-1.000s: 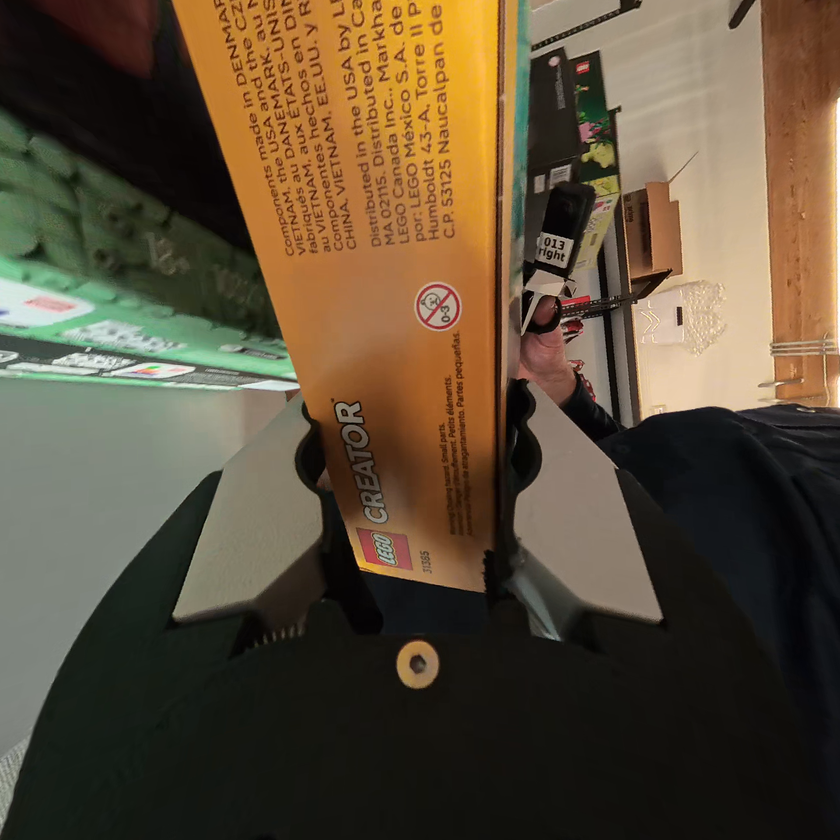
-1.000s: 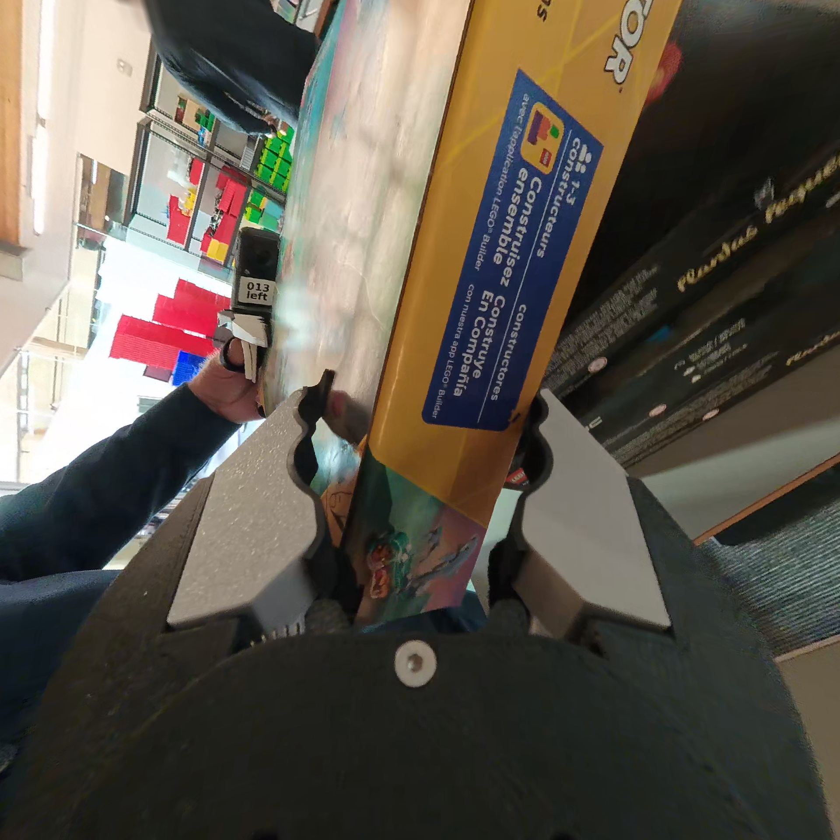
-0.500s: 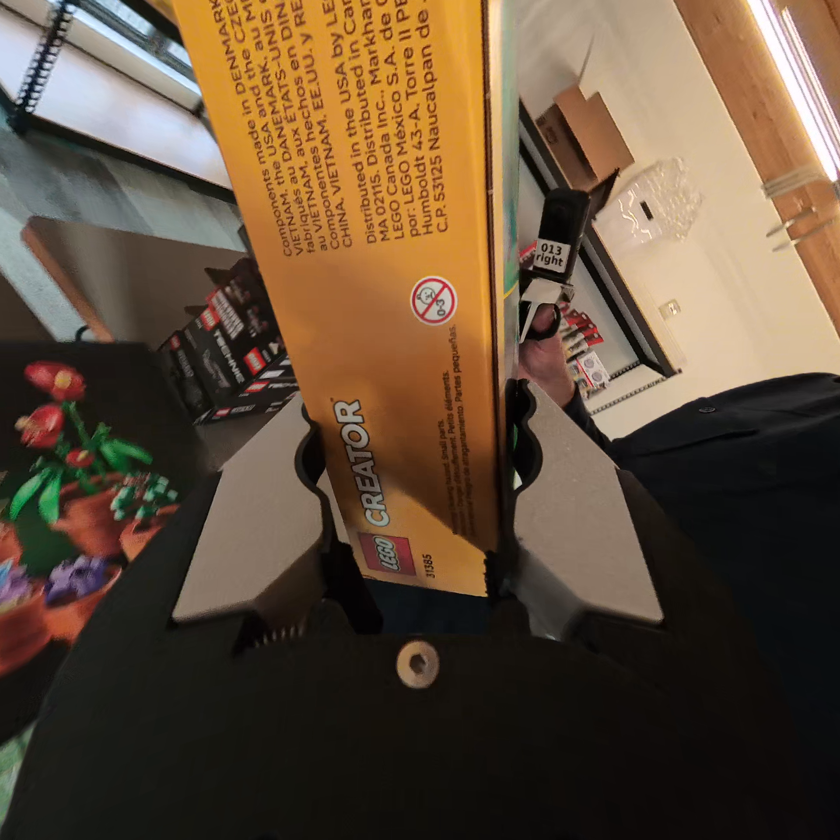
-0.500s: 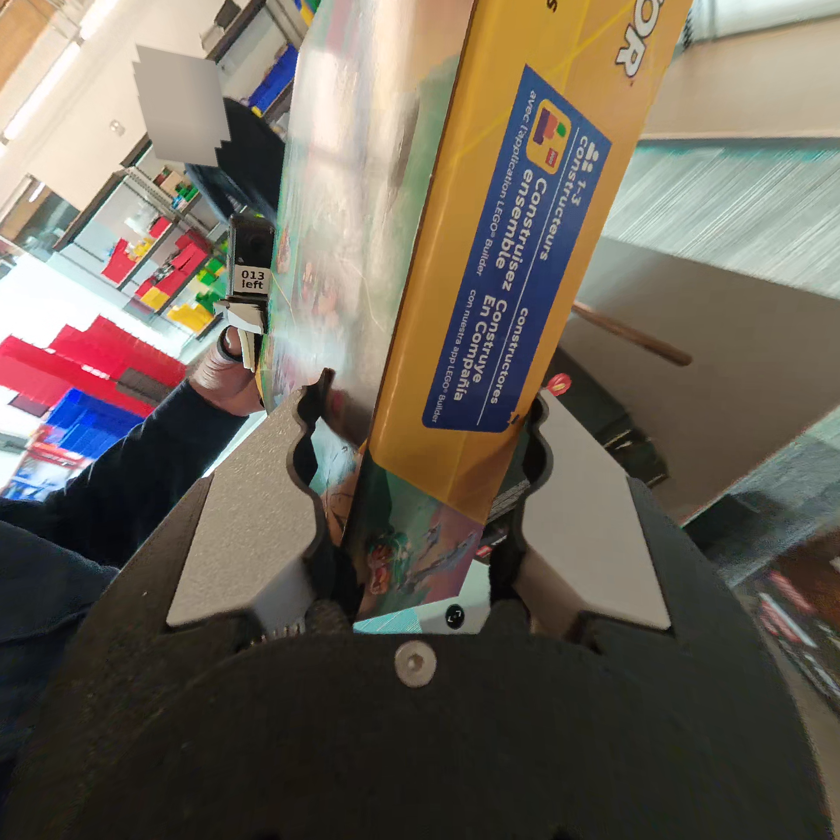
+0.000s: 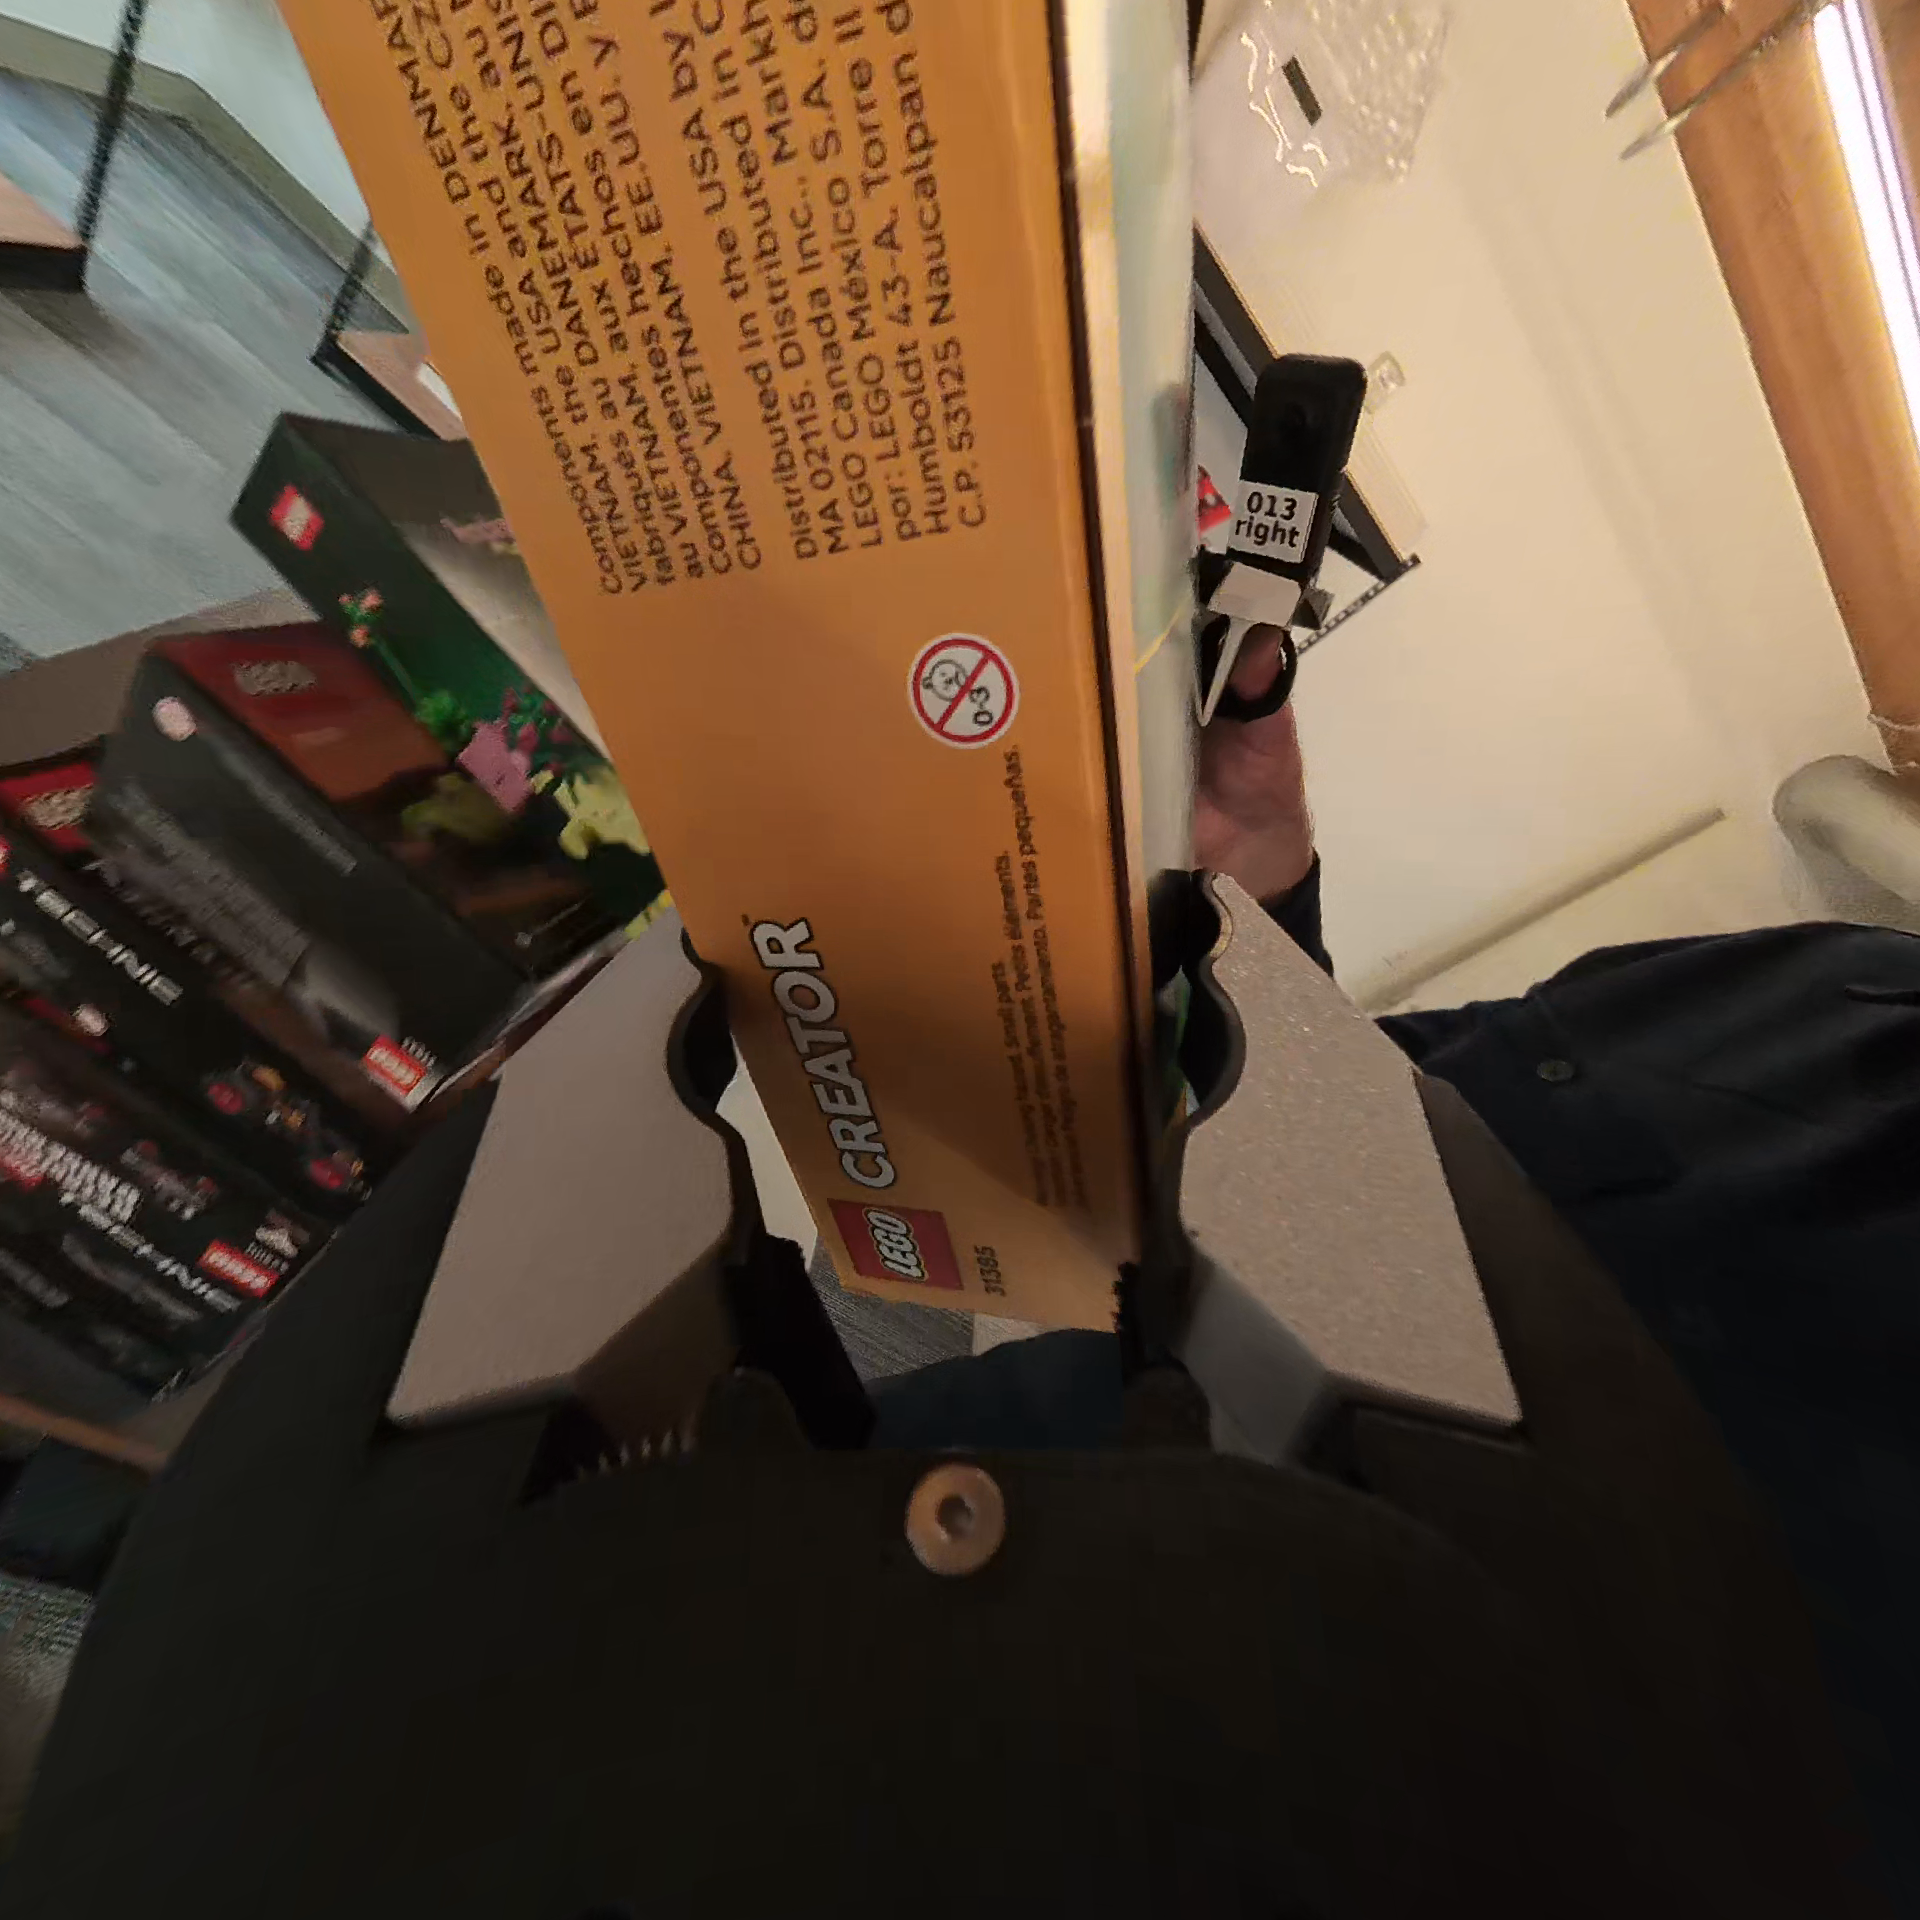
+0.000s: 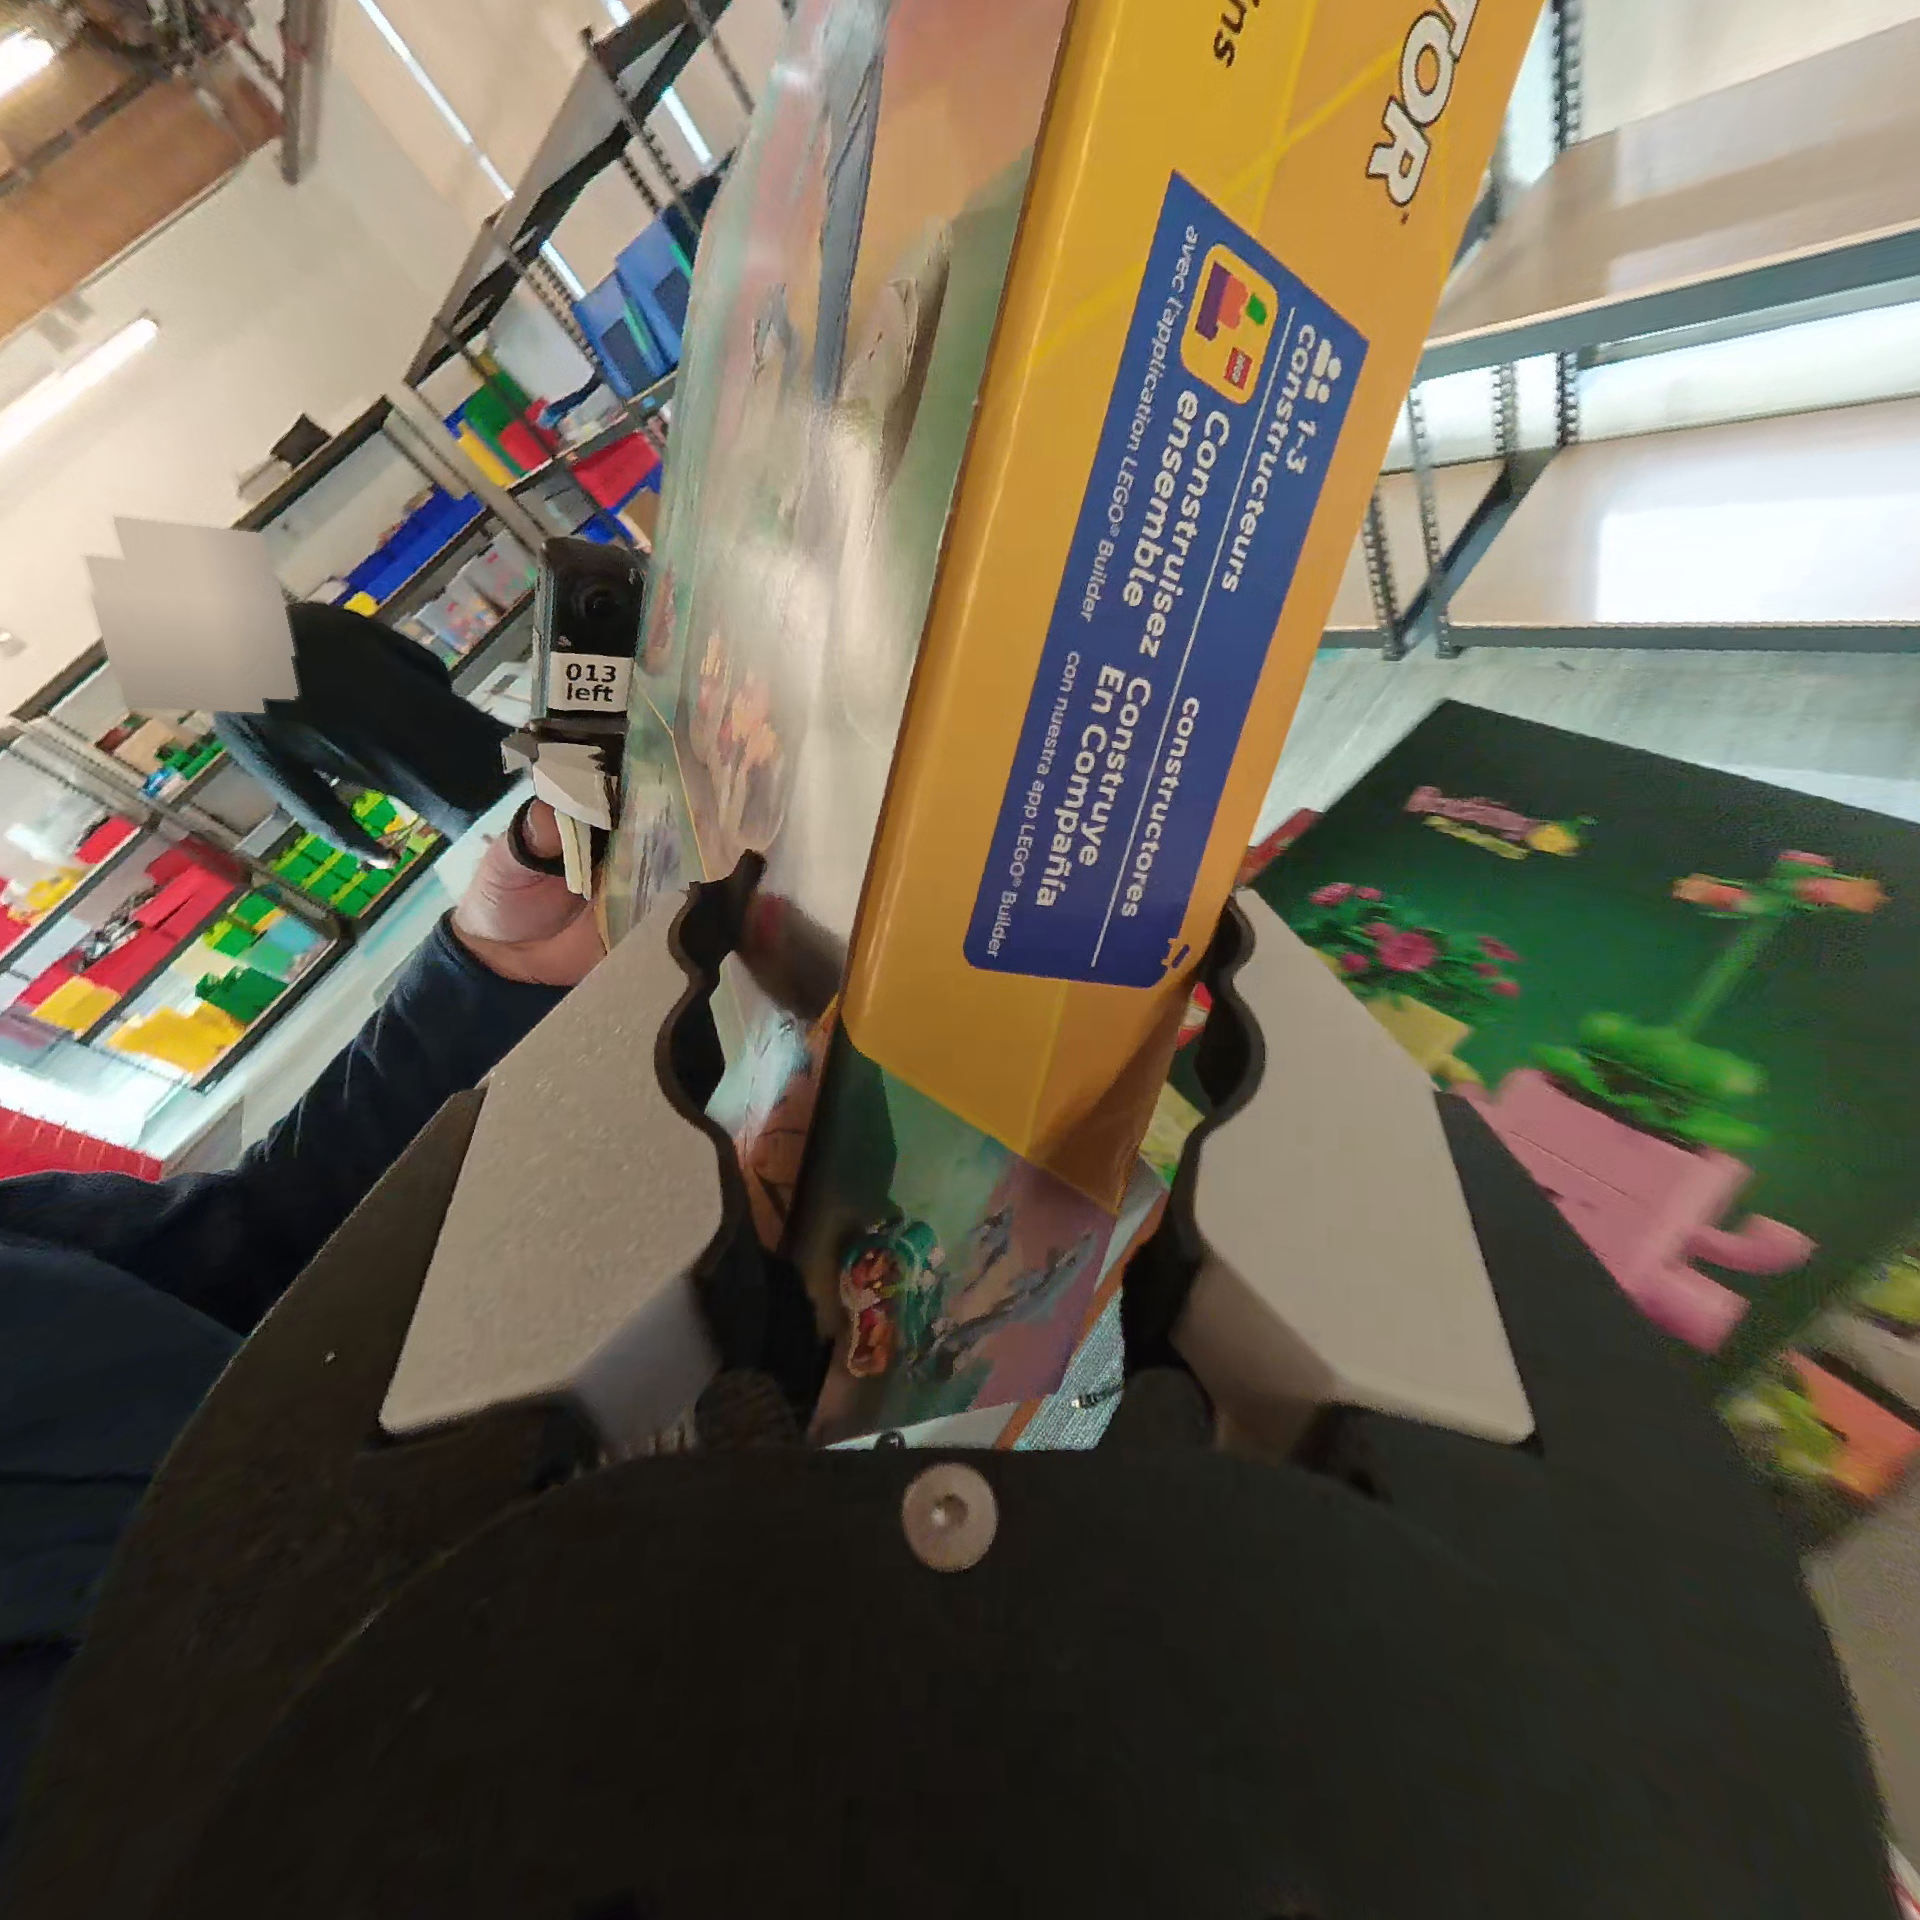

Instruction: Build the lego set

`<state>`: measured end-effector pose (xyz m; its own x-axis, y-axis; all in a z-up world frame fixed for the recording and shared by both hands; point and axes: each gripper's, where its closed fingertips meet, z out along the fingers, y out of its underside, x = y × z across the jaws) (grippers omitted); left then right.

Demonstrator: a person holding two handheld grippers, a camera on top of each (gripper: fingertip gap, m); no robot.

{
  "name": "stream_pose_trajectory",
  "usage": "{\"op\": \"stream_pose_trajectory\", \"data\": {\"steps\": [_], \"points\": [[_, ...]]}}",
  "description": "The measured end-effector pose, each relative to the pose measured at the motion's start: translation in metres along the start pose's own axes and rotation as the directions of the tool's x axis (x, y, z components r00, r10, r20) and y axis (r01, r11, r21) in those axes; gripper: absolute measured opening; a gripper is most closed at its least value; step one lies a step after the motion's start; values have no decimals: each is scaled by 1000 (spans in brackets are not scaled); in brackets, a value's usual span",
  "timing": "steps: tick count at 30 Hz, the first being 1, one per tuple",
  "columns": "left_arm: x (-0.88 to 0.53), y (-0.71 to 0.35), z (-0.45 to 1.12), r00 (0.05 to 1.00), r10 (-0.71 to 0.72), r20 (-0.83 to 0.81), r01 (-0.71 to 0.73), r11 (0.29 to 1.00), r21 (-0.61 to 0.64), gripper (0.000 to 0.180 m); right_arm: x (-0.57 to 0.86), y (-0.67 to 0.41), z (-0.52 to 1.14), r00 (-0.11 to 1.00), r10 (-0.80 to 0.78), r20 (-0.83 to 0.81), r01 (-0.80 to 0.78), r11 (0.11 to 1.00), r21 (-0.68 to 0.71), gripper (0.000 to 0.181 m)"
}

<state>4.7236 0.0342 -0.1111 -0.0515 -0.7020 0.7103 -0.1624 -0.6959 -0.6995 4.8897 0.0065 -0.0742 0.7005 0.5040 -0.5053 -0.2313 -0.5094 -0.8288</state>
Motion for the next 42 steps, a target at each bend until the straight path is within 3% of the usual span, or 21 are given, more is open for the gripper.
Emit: {"op": "stream_pose_trajectory", "data": {"steps": [11, 23, 26, 28, 31, 42], "points": [[-23, -19, 114, 995, -98, -29, 94, 988, -121, 86, 88, -6, -72, 987, 130, -93, -131, 991, 0, 95], [-85, 18, 126, 963, -230, 142, 258, 940, -224, 94, 137, 61, -47, 959, 275, -65, -283, 943, -175, 99], [-95, 23, 122, 931, -360, 61, 365, 914, -176, 98, 146, 85, -35, 931, 364, -12, -357, 908, -221, 115], [-92, 21, 121, 946, -319, 58, 324, 931, -167, 98, 145, 82, -35, 909, 412, 54, -397, 900, -182, 106], [-91, 26, 124, 956, -277, 98, 292, 933, -208, 102, 146, 82, -35, 914, 403, 56, -387, 904, -182, 109], [-78, 28, 111, 962, -271, 18, 271, 957, -106, 103, 152, 74, -60, 963, 268, -41, -271, 949, -158, 119]]}}
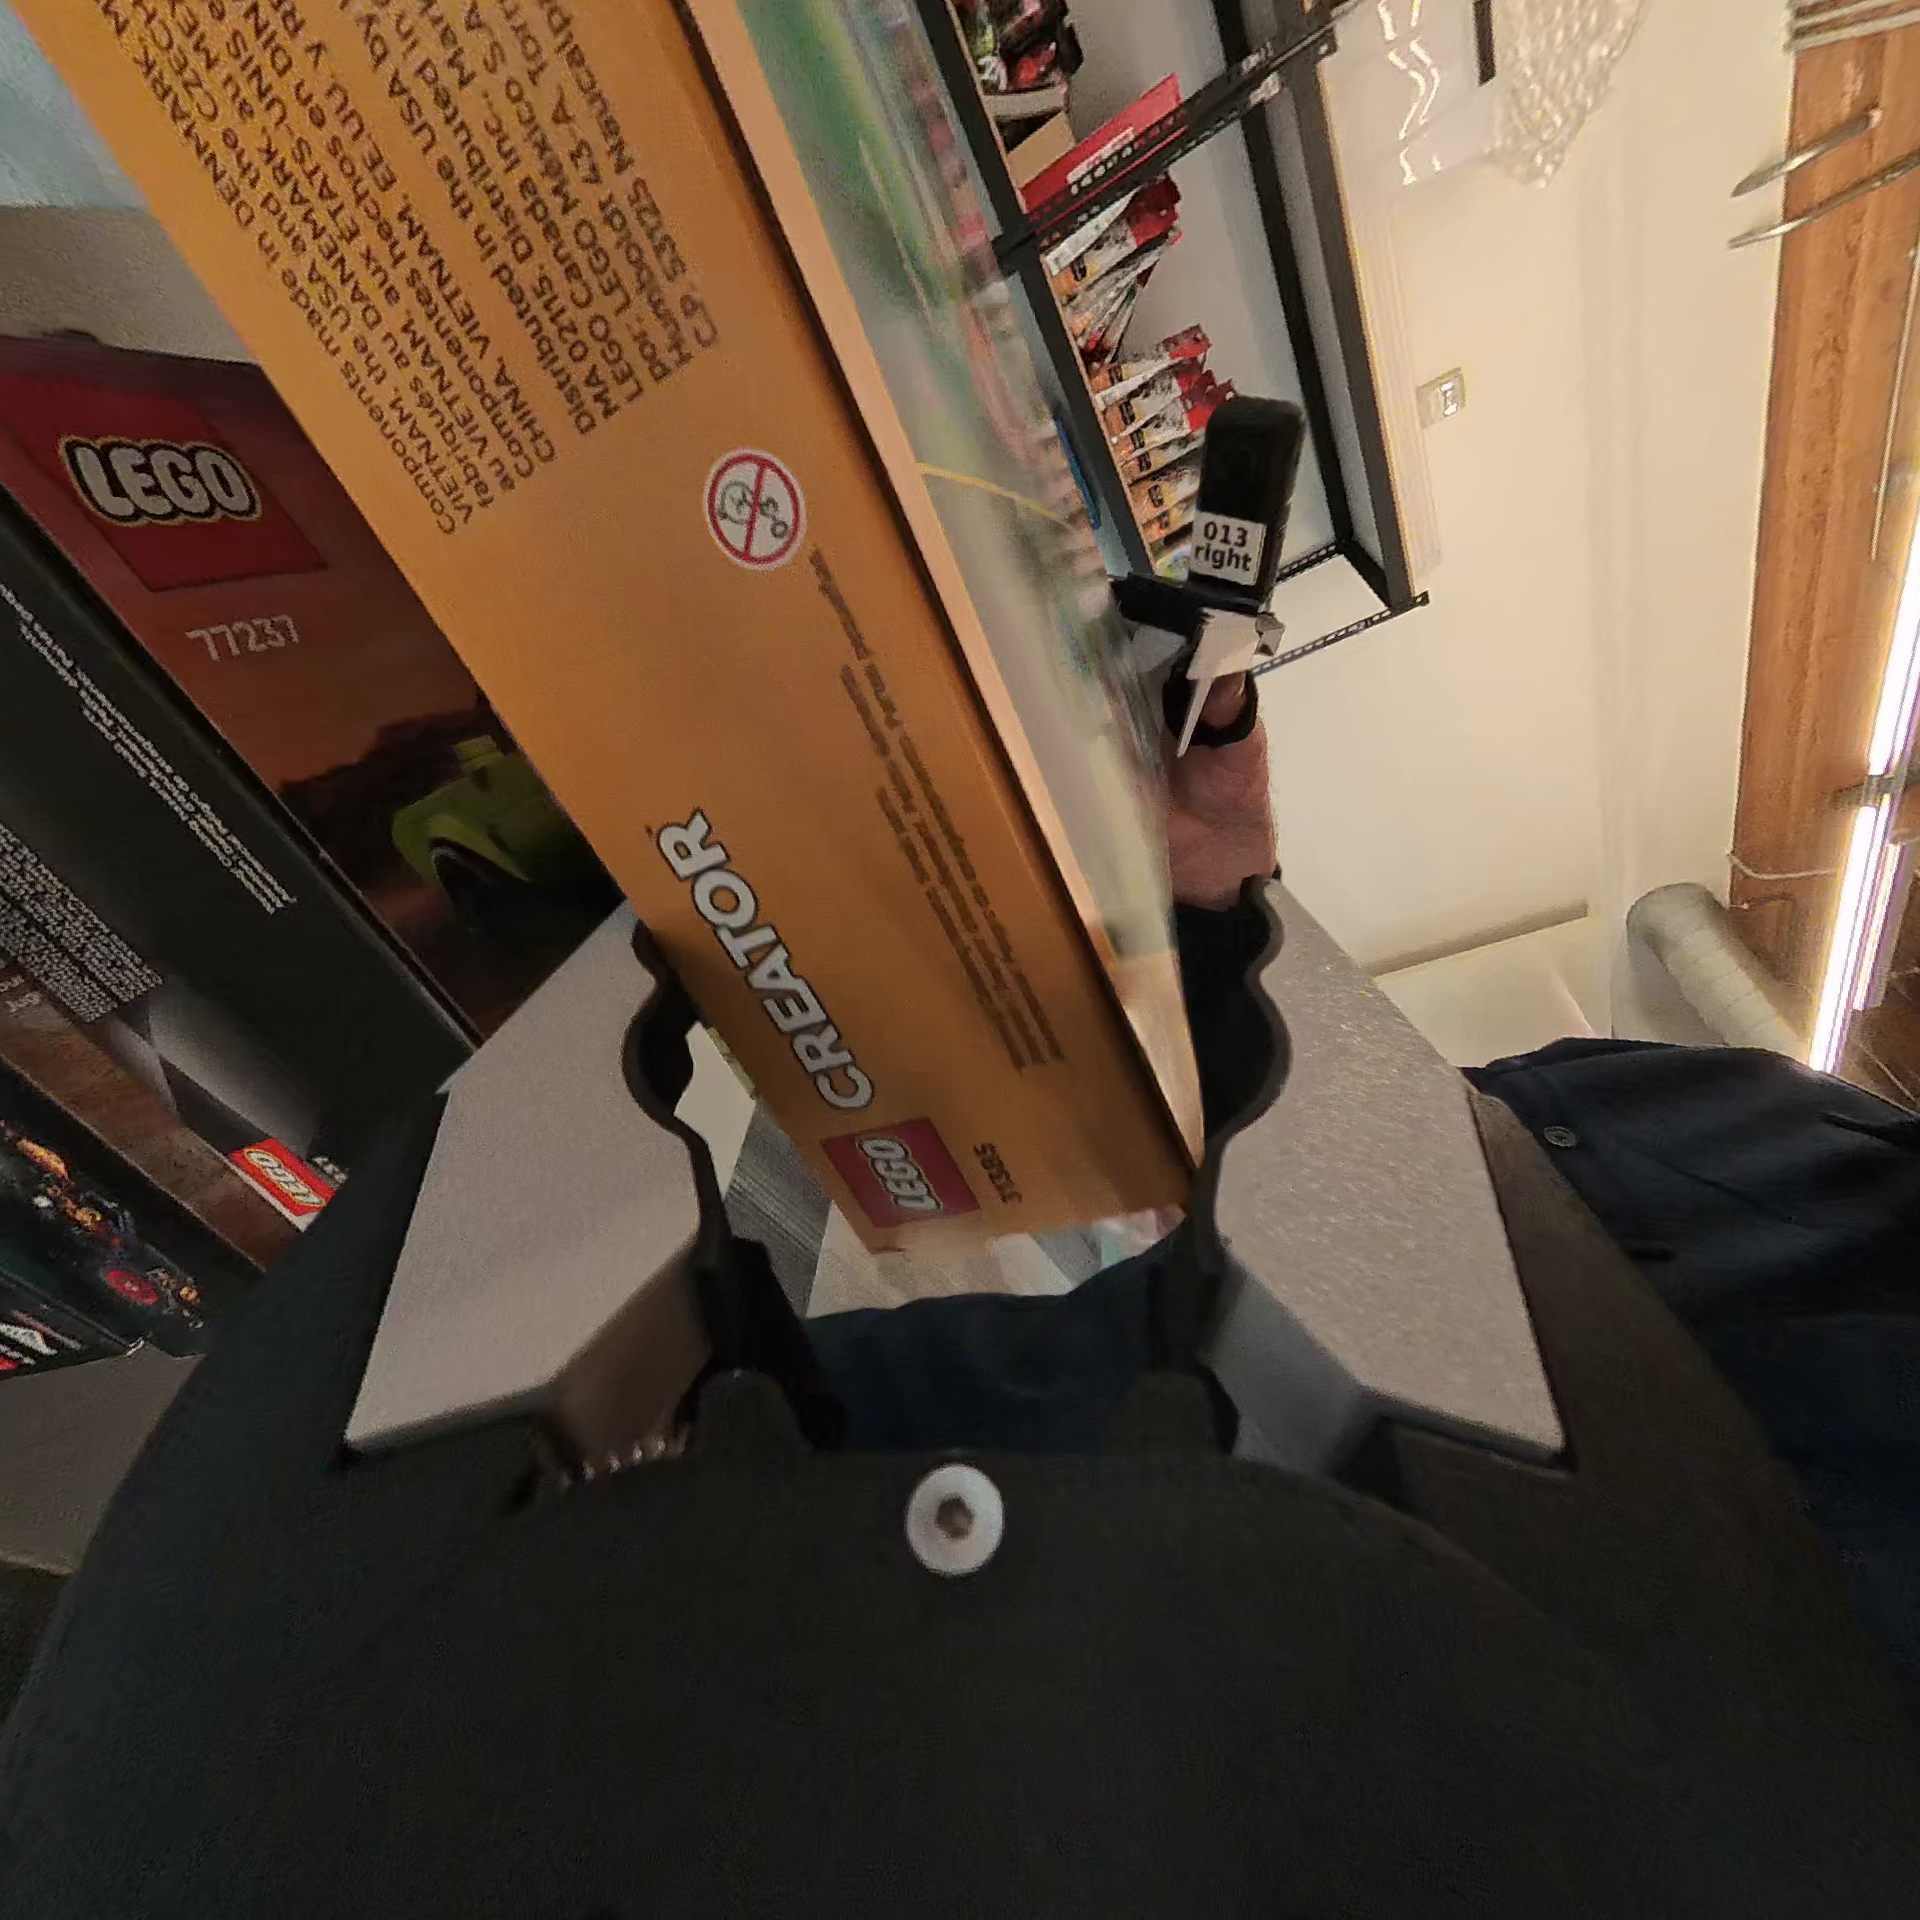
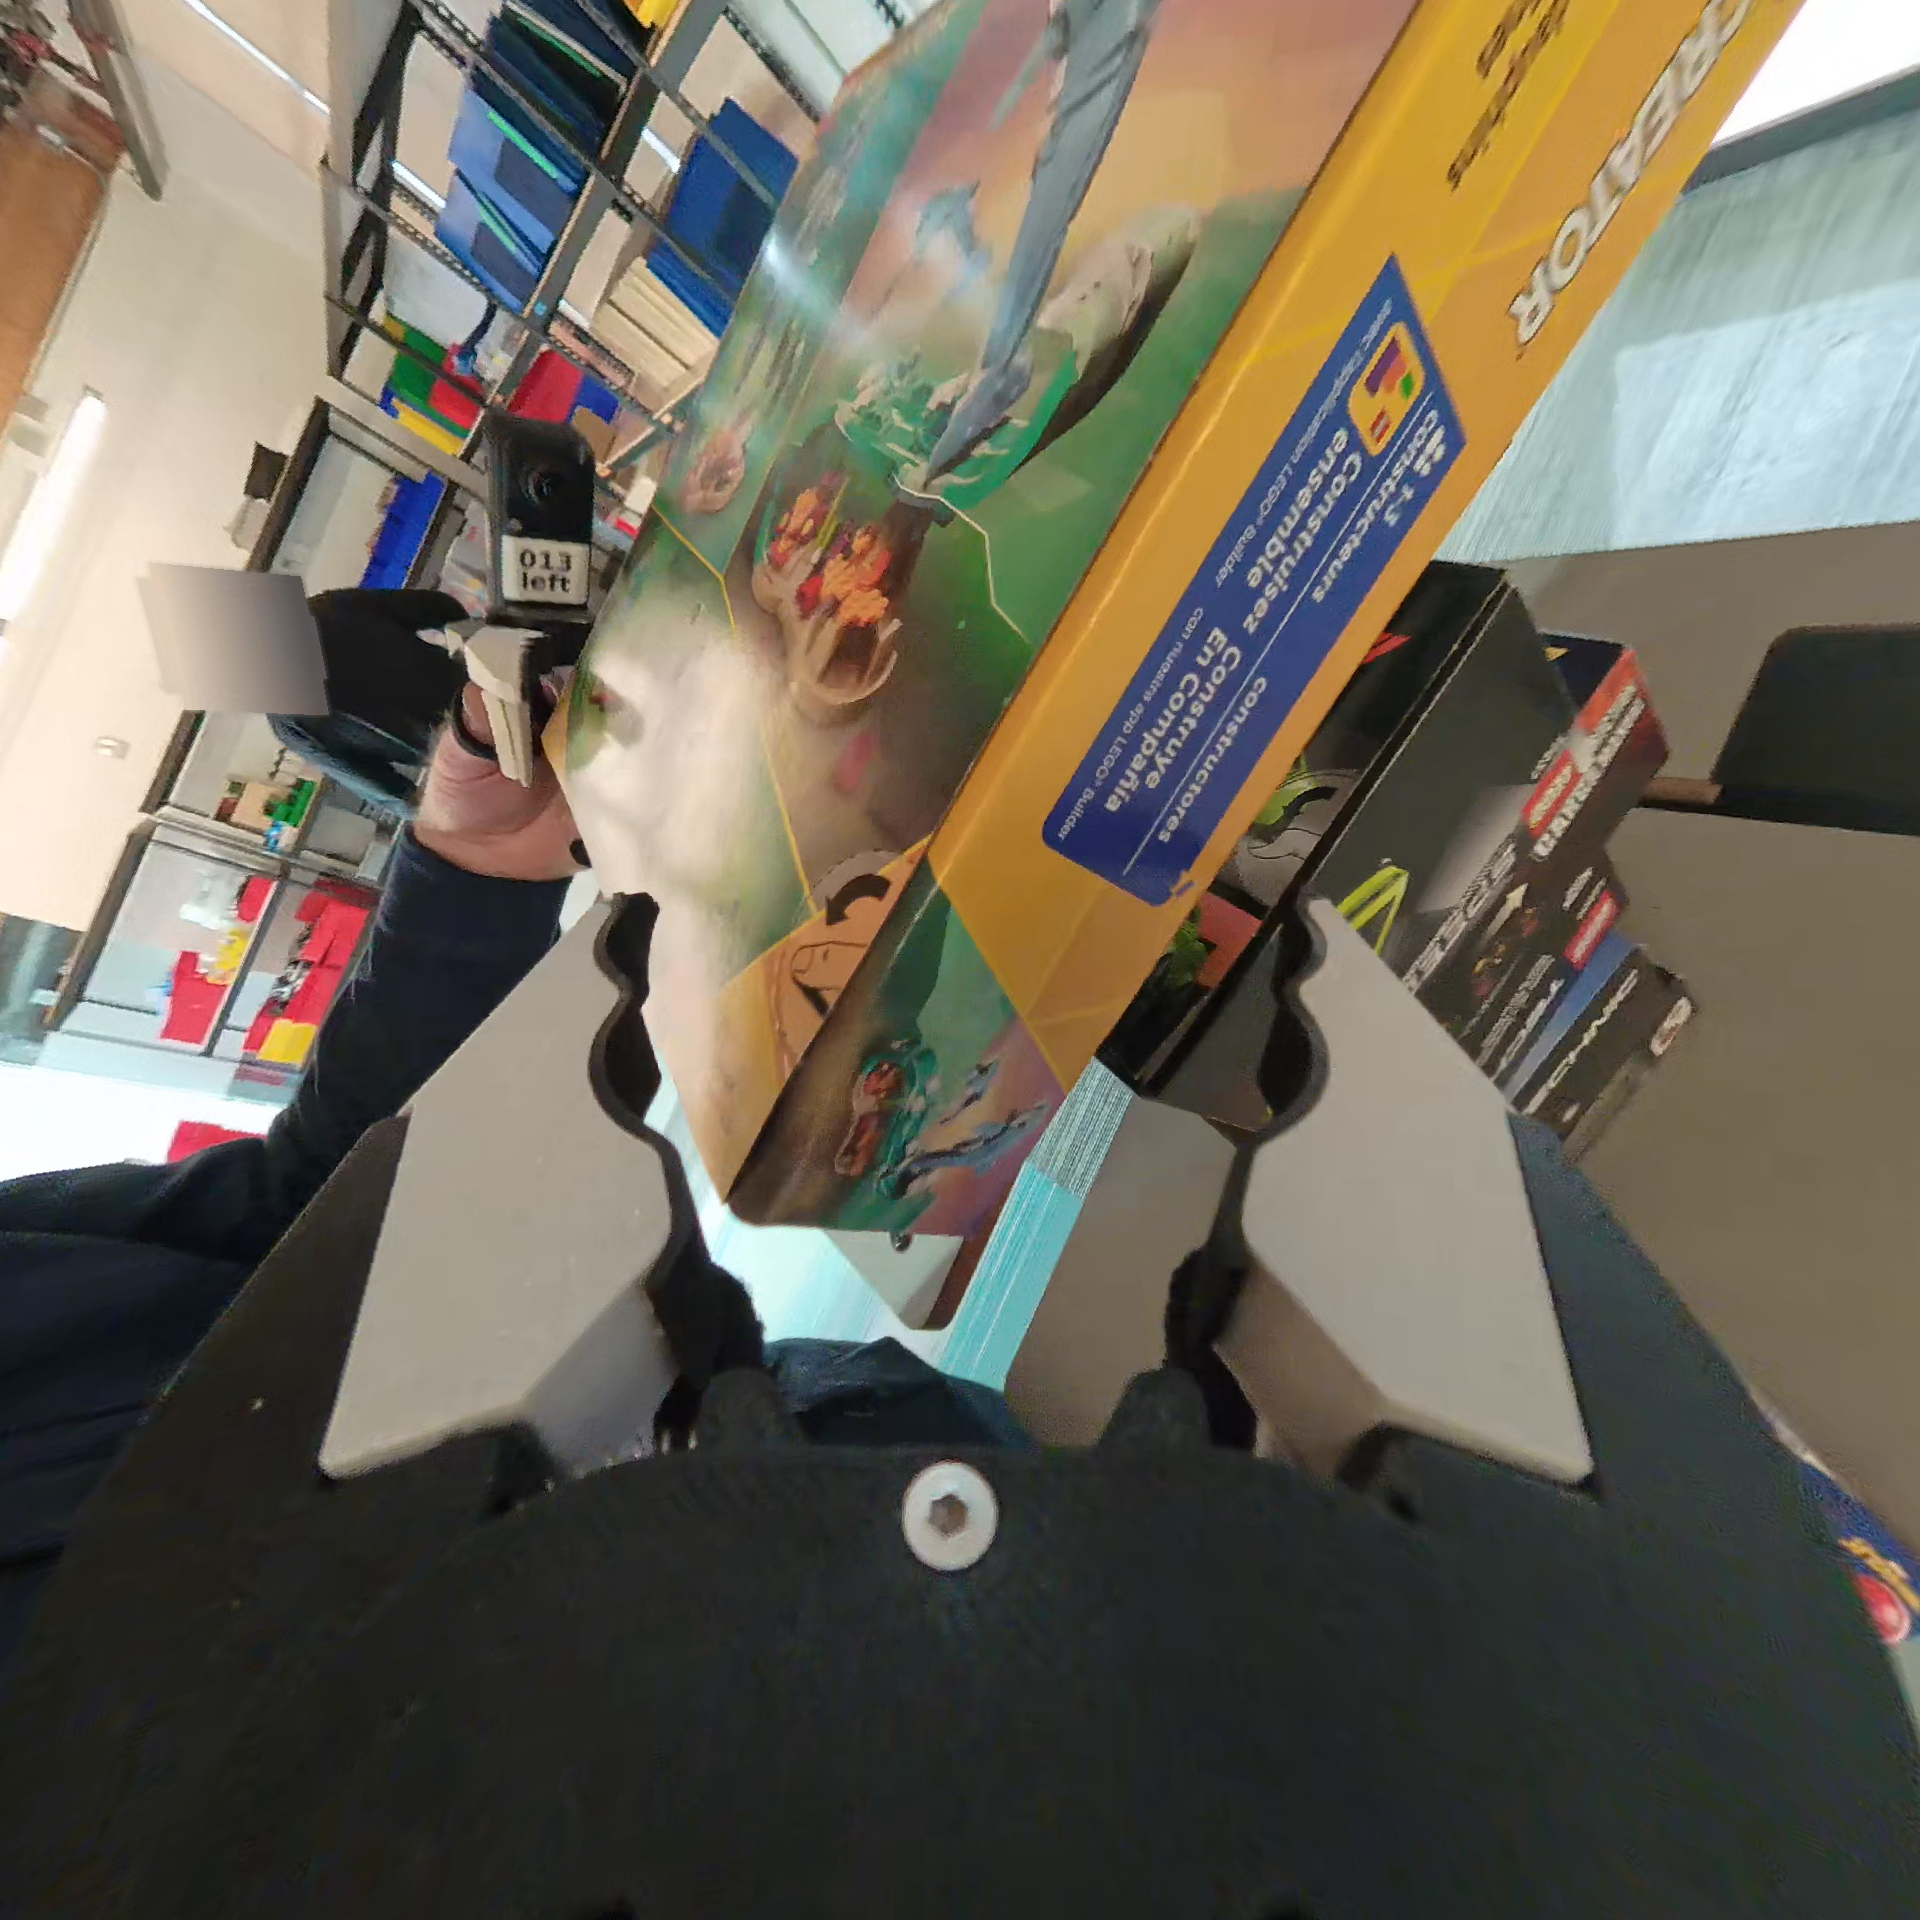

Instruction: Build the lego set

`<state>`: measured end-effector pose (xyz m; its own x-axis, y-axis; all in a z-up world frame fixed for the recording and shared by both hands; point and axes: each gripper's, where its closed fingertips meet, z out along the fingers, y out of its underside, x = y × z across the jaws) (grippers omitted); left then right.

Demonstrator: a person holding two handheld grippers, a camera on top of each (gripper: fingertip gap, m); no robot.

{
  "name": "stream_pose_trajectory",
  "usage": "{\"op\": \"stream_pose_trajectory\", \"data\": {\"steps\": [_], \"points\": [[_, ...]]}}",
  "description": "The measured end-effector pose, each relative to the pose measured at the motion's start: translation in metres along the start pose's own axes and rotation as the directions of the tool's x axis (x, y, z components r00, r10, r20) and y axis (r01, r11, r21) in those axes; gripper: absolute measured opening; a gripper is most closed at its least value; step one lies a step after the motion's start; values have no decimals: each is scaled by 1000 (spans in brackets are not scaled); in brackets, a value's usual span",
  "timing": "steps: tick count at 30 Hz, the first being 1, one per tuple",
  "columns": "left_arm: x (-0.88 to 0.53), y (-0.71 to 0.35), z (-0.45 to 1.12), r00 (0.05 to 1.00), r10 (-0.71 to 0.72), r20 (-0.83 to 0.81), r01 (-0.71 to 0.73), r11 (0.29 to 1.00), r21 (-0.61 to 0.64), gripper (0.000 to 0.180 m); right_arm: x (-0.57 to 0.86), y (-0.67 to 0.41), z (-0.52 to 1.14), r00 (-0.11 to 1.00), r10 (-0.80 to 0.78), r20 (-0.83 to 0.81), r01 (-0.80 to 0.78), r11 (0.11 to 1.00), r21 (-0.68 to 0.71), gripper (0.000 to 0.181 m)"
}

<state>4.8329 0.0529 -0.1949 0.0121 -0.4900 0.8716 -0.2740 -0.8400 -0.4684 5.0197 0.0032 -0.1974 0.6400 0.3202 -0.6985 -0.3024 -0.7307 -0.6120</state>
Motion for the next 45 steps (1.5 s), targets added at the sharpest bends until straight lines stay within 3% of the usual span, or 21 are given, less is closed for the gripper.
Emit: {"op": "stream_pose_trajectory", "data": {"steps": [5, 10, 15, 19, 22, 27, 32, 35, 38, 40, 44, 45], "points": [[10, 8, -25, 998, 28, -48, -23, 995, 94, 104, -3, -11, -17, 984, -116, -134, 126, 990, 67, 117], [36, 13, -83, 991, 127, -42, -112, 958, 263, 97, -38, -38, -38, 896, -324, -304, 385, 908, 166, 113], [38, 40, -161, 981, 156, 114, -187, 916, 356, 96, -152, -35, -26, 764, -630, -140, 640, 714, 285, 98], [9, 70, -244, 957, 56, 284, -185, 873, 451, 99, -237, 16, 20, 611, -776, 158, 712, 626, 318, 97], [-34, 103, -317, 876, -57, 478, -208, 851, 483, 100, -280, 65, 69, 564, -714, 414, 647, 694, 315, 101], [-121, 176, -436, 661, -307, 685, -167, 830, 533, 108, -285, 162, 176, 608, -481, 632, 564, 822, 82, 110], [-191, 232, -512, 475, -443, 760, -104, 829, 549, 118, -234, 249, 278, 773, -261, 579, 449, 869, -207, 117], [-228, 265, -534, 323, -442, 837, -6, 883, 468, 119, -197, 281, 324, 872, -174, 457, 338, 890, -307, 114], [-255, 284, -532, 296, -413, 861, 107, 911, 399, 117, -164, 312, 357, 924, -172, 341, 309, 863, -399, 113], [-269, 296, -519, 341, -425, 838, 195, 905, 379, 116, -157, 326, 371, 941, -131, 311, 262, 865, -428, 111], [-266, 297, -517, 346, -435, 832, 235, 898, 372, 99, -147, 354, 393, 960, -88, 264, 216, 834, -508, 110], [-265, 301, -514, 349, -430, 833, 238, 900, 364, 95, -141, 356, 398, 969, -101, 226, 206, 833, -513, 119]]}}
